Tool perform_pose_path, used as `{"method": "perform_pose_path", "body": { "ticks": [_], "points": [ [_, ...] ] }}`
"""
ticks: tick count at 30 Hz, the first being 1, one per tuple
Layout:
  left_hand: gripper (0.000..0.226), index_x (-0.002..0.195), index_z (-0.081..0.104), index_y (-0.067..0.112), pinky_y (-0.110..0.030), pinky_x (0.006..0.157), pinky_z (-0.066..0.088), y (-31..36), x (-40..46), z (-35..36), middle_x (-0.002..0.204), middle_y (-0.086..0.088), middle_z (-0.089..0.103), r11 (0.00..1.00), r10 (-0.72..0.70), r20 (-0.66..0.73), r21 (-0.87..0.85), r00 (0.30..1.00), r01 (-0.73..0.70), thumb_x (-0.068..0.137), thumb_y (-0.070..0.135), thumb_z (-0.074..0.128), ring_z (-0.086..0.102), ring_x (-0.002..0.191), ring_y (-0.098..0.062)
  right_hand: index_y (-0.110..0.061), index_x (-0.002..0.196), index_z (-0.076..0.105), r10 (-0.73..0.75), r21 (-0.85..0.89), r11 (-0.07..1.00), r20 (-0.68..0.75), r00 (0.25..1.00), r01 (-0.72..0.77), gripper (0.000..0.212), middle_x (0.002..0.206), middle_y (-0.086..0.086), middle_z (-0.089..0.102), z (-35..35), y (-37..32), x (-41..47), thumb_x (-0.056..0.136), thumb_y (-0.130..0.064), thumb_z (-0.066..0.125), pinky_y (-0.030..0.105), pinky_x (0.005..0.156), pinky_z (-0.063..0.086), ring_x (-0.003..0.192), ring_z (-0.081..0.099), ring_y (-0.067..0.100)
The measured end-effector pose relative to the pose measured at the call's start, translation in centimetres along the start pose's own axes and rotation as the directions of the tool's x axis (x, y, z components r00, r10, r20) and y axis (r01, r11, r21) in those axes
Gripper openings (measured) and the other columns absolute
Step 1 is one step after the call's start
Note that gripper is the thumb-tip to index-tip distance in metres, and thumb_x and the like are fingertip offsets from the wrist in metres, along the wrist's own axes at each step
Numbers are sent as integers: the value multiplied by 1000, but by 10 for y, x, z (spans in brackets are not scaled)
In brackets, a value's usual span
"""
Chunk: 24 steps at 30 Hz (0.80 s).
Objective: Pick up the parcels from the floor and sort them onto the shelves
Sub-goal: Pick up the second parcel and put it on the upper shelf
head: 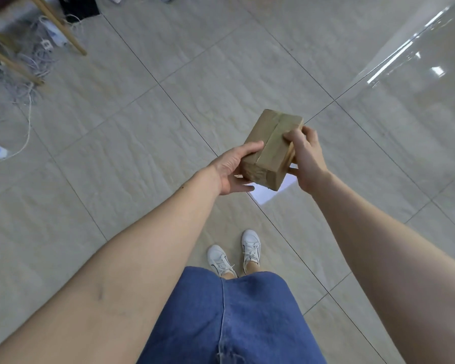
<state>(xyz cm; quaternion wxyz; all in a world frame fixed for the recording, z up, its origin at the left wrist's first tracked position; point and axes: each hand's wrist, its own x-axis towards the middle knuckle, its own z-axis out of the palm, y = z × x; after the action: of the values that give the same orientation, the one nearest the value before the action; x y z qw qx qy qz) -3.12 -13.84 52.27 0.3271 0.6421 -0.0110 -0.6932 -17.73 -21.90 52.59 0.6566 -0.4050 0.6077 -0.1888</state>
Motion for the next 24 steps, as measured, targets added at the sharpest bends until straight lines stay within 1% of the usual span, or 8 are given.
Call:
{"method": "perform_pose_path", "body": {
  "ticks": [4,7,9,11,15,18,21,24],
  "points": [
    [31,98,69,21,-38,96,54,4,-19,17,91,-1,69,992,119,-49,57,992,-116,76,41,78,64,93,-22,-30,114,54,-19,55,998,1,1000,19,29,107,-4,62,-2,-9,-20,86,-33,57,42,77,59,97,66,21],
    [54,104,64,16,-27,74,52,1,-27,31,100,1,71,964,240,-134,148,962,-220,60,38,87,66,86,-16,-24,117,54,-8,73,997,-38,999,11,37,103,-6,65,-1,-10,-33,86,-39,65,38,77,57,92,67,15],
    [83,112,61,19,-28,79,55,-2,-29,39,119,-2,65,933,331,-229,224,915,-281,39,46,89,67,101,-19,-24,123,54,-4,74,997,-35,999,7,49,110,-8,67,-2,-9,-42,84,-49,68,39,84,57,98,68,13],
    [98,125,55,21,-32,93,53,-4,-38,47,128,-4,49,882,411,-286,364,866,-299,38,49,90,55,117,-23,-24,122,56,-12,61,998,-27,1000,13,55,110,-6,71,-4,-8,-49,80,-56,71,38,86,57,97,70,12],
    [95,137,40,20,-28,86,40,-8,-51,59,135,-8,34,789,507,-258,523,822,-322,59,38,91,35,125,-25,-29,94,70,-54,80,995,-11,998,55,22,94,-7,79,-9,-7,-57,81,-46,75,35,80,61,82,76,11],
    [99,140,39,21,-26,87,38,-12,-57,63,134,-8,34,759,543,-220,542,811,-361,58,37,92,33,125,-24,-25,91,71,-24,120,992,-55,998,31,16,85,-6,78,-15,-7,-58,83,-39,73,34,73,61,73,76,12],
    [94,137,44,25,-27,93,43,-13,-56,65,129,-4,39,773,542,-224,512,810,-375,57,49,88,38,121,-20,-20,97,71,3,115,993,-95,995,8,26,89,-1,77,-23,-5,-58,80,-41,72,32,69,59,71,73,15],
    [84,122,51,27,-35,92,56,-10,-57,69,126,-2,53,816,519,-221,416,826,-401,53,65,79,57,118,-20,-14,116,65,28,128,992,-128,991,-11,54,102,5,76,-31,-1,-54,75,-48,72,30,62,58,81,74,20]
  ]
}}
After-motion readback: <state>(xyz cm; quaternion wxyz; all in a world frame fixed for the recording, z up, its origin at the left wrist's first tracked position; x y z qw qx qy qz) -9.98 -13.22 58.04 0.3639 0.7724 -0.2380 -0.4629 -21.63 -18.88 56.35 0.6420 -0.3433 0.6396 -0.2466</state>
